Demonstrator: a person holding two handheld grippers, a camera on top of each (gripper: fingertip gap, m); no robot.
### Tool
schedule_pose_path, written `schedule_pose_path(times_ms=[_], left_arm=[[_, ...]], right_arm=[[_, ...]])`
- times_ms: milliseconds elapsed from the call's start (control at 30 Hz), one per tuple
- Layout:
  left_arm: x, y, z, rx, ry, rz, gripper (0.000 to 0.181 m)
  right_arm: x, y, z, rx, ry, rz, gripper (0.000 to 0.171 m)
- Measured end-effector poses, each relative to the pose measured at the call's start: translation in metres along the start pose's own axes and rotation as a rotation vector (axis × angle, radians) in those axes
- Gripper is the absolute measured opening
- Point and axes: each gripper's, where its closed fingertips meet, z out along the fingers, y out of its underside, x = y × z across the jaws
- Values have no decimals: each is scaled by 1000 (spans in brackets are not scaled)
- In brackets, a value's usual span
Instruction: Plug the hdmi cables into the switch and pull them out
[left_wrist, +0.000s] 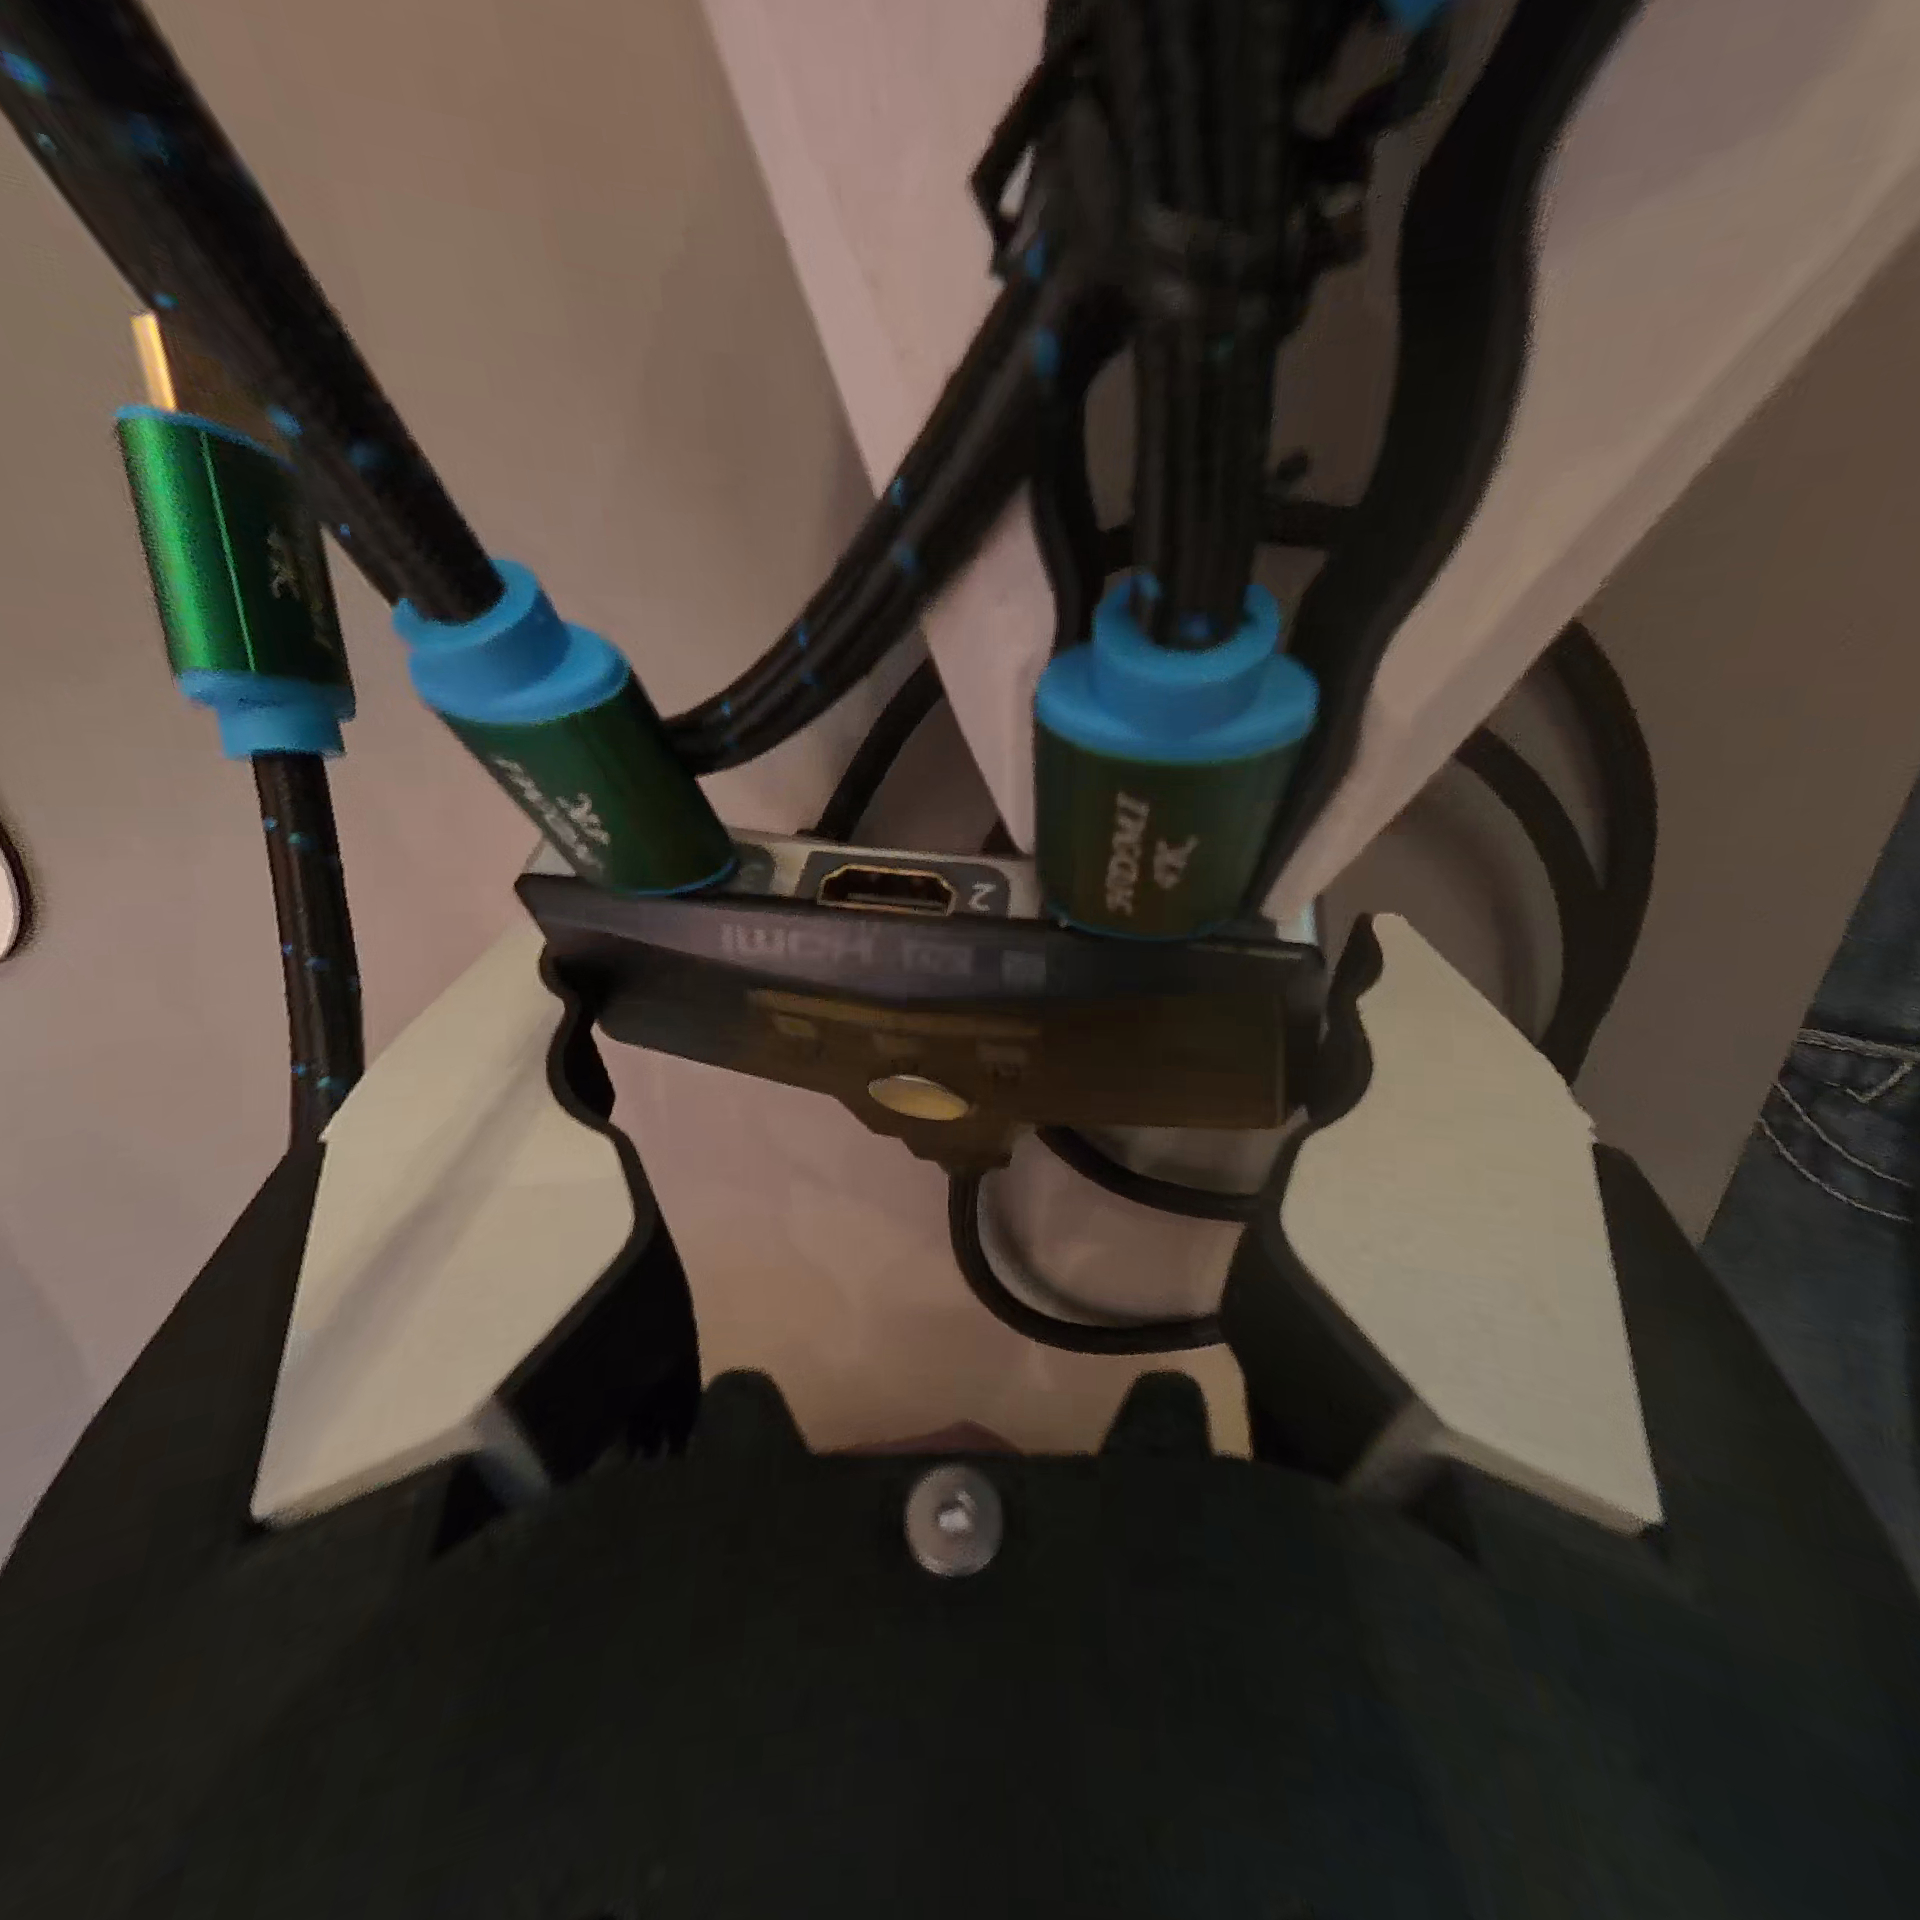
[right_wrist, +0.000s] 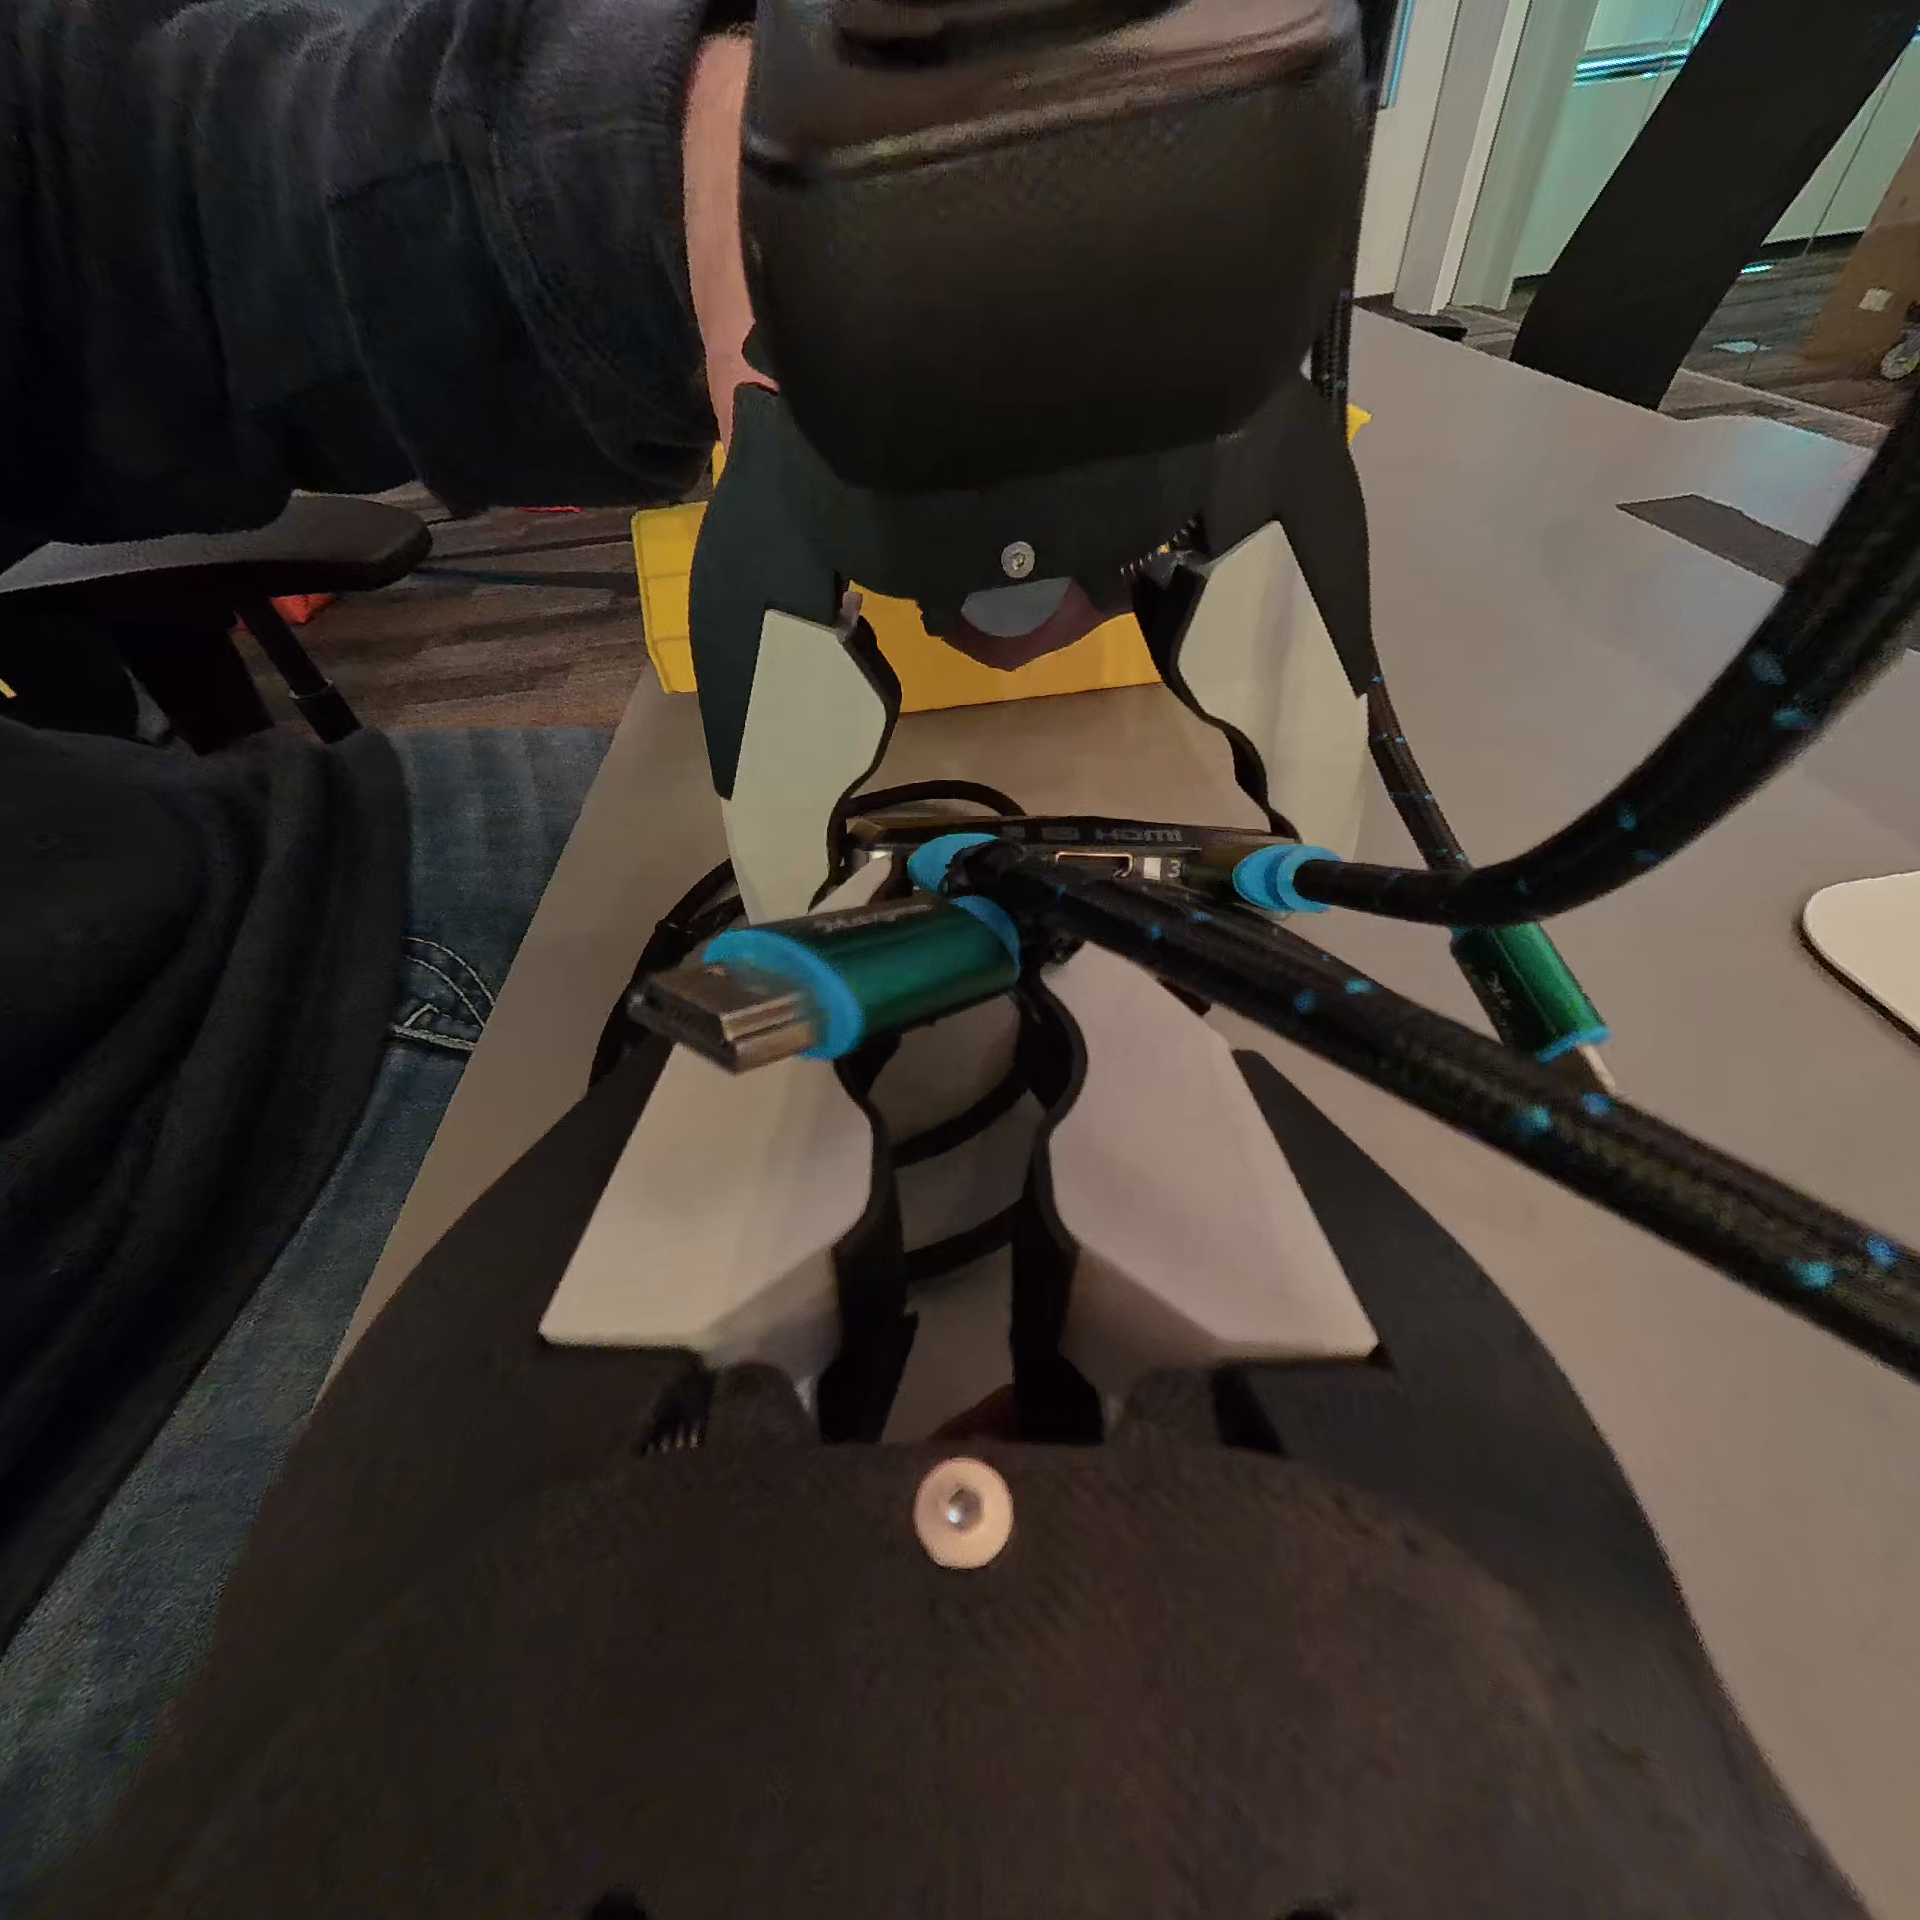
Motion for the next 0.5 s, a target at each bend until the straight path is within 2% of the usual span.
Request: schedule_pose_path(times_ms=[67, 100, 167, 300, 400, 500], left_arm=[[1, 0, -2, 0, -7, 6, 130], [0, 2, -3, -13, -20, 14, 130], [-3, 16, -6, -67, -32, 16, 130], [-8, 24, -11, -55, -37, -26, 130], [-7, 21, -12, -46, -32, -25, 130], [-6, 19, -9, -54, -32, -17, 130]], right_arm=[[-3, 0, 0, -4, -16, -8, 12], [-4, 4, 0, -29, -17, -33, 0], [6, 20, -4, -123, 47, -93, 0], [8, 5, -5, -29, 37, -49, 0], [-2, 1, 1, -7, -7, -45, 28], [-4, -5, 4, 38, -7, -31, 45]])
